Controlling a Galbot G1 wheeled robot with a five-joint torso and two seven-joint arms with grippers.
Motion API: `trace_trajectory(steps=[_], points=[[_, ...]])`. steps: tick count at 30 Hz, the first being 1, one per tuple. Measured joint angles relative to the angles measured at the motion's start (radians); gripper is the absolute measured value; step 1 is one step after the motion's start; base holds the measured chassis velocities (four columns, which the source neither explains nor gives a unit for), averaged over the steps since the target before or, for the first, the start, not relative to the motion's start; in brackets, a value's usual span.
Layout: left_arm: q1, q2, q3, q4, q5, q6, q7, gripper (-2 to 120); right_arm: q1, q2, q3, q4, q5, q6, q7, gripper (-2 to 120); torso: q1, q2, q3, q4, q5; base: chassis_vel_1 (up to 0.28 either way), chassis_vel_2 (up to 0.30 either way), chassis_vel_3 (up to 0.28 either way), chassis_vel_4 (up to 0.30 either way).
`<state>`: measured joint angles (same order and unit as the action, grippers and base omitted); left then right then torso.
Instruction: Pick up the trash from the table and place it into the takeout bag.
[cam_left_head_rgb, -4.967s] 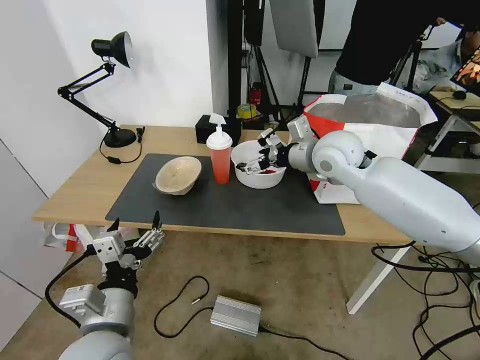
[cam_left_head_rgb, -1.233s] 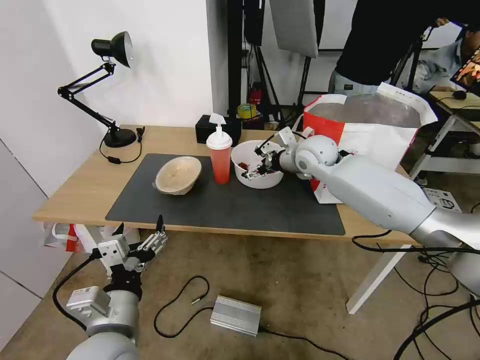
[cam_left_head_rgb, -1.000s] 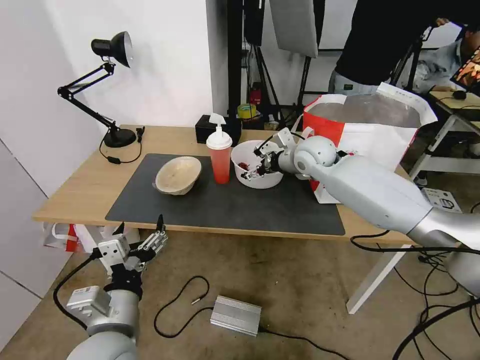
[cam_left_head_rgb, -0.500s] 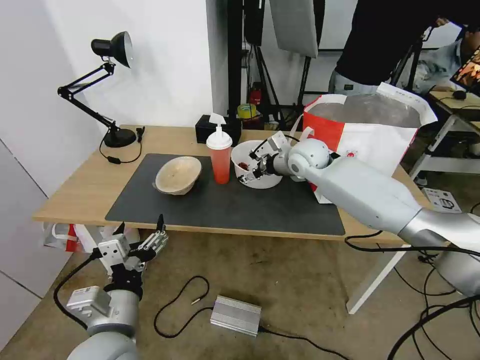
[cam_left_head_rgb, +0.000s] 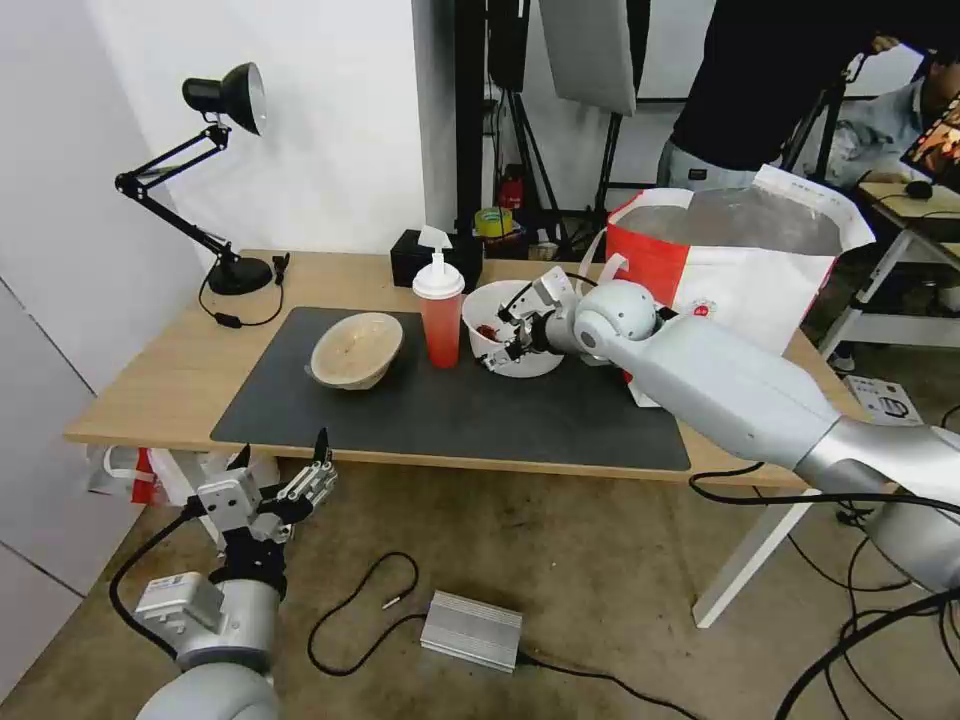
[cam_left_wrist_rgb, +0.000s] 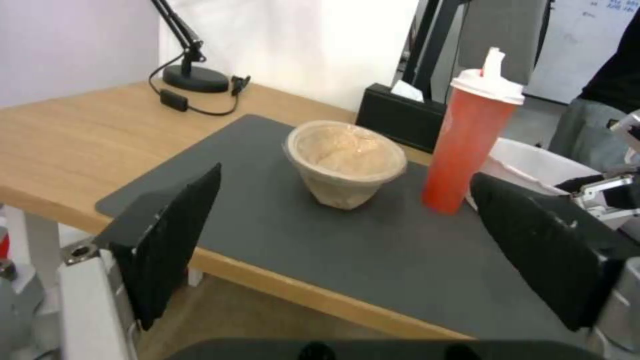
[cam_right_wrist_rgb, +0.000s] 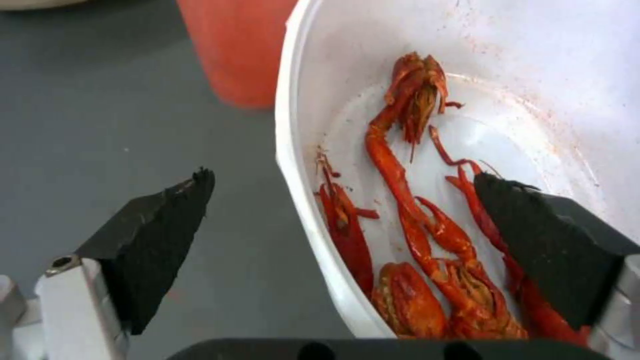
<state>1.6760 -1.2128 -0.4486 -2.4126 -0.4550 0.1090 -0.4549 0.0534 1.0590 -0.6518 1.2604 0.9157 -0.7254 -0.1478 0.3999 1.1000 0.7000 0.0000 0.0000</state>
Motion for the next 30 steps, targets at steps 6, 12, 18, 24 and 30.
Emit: trace_trajectory(steps=[6, 12, 18, 24, 30], points=[[0.001, -0.002, 0.003, 0.001, 0.003, -0.004, 0.001, 100, -0.007, -0.001, 0.0, -0.002, 0.0, 0.0, -0.003, 78, 0.0, 0.0, 0.0, 0.0, 0.0, 0.0, 0.0, 0.0, 0.0], [0.0, -0.001, 0.002, 0.001, 0.007, -0.005, 0.001, 100, -0.014, 0.003, -0.001, -0.005, 0.001, 0.0, -0.007, 58, 0.0, 0.0, 0.0, 0.0, 0.0, 0.0, 0.0, 0.0, 0.0], [-0.004, 0.0, 0.003, 0.001, 0.009, -0.005, 0.001, 100, -0.014, 0.008, -0.003, -0.007, -0.008, 0.0, -0.008, 46, 0.0, 0.0, 0.0, 0.0001, 0.0, 0.0, 0.0, 0.0, 0.0], [-0.016, 0.001, 0.011, 0.009, 0.003, -0.022, 0.001, 100, -0.008, -0.002, -0.026, 0.048, -0.018, 0.0, -0.011, 14, 0.0, 0.0, 0.0, 0.0, -0.0001, 0.0, 0.0, 0.0, 0.0], [-0.028, 0.006, 0.014, 0.016, -0.003, -0.027, 0.001, 100, -0.008, 0.005, -0.026, 0.034, -0.017, 0.001, -0.011, 0, 0.0, 0.0, 0.0, 0.0, 0.0, 0.0, 0.0, 0.0, 0.0]])
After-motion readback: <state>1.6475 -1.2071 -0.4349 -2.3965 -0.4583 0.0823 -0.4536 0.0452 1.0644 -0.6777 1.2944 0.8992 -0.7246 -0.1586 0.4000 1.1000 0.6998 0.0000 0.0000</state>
